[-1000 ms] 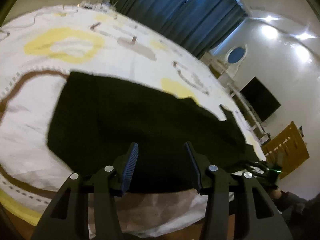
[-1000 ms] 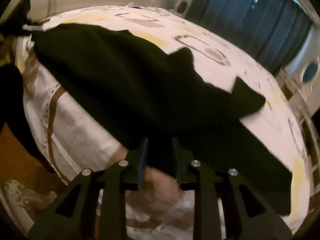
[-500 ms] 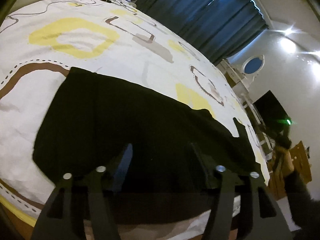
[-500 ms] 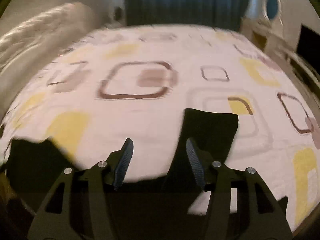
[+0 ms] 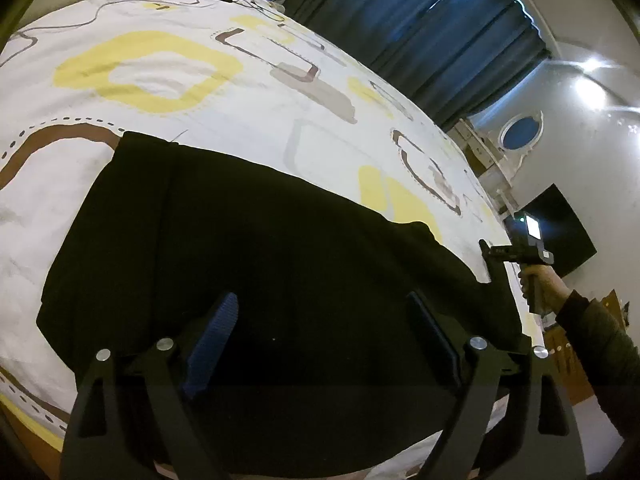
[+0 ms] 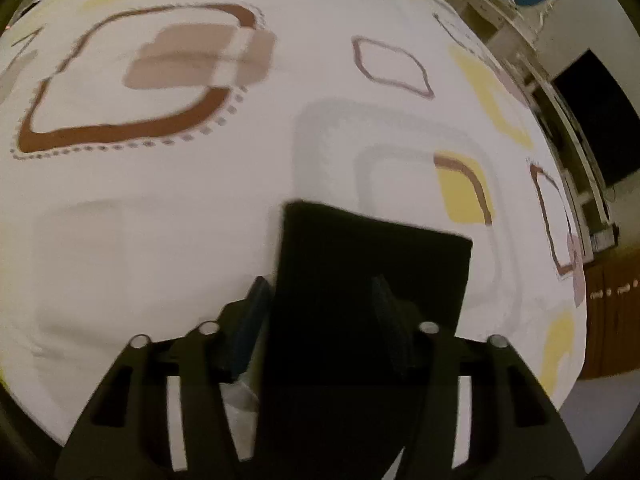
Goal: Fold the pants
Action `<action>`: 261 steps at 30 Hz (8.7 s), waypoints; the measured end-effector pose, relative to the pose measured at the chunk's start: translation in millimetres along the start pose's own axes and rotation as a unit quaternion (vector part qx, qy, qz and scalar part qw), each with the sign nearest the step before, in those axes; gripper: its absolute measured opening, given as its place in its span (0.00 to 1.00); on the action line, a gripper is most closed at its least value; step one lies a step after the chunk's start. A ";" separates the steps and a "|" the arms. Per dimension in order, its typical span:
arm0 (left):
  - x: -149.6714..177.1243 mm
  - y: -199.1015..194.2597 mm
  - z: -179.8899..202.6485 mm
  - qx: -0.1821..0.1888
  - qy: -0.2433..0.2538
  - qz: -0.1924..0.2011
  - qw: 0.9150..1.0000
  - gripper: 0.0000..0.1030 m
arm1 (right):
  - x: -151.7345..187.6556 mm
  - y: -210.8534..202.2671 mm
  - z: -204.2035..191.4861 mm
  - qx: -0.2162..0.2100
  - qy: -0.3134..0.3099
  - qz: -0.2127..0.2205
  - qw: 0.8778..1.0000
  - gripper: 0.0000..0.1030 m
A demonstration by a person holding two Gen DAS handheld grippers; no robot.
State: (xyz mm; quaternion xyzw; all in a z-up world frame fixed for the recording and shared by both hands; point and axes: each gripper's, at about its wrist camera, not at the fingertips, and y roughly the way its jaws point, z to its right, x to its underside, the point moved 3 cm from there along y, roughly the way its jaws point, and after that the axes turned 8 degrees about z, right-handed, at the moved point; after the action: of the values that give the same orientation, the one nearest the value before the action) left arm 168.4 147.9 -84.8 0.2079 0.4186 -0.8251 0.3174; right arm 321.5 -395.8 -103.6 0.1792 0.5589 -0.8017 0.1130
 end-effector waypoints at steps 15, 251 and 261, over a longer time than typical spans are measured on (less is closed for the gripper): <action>-1.7 4.6 1.8 -0.022 -0.008 0.000 1.000 0.82 | 52.1 -90.0 100.6 -0.112 0.139 0.130 0.975 0.07; 46.5 19.8 53.8 -0.082 0.035 -0.013 0.996 0.74 | 200.9 -249.8 -64.3 -0.354 0.171 0.212 0.895 0.13; 47.6 20.1 56.9 -0.081 0.039 -0.015 0.996 0.74 | 205.7 -243.8 -91.6 -0.362 0.151 0.193 0.899 0.13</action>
State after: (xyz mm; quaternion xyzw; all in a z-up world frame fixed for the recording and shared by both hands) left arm 144.1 75.4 -93.0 0.2076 0.4989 -0.7846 0.3039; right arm 56.1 -220.8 -8.5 0.3491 0.7753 -0.4698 0.2374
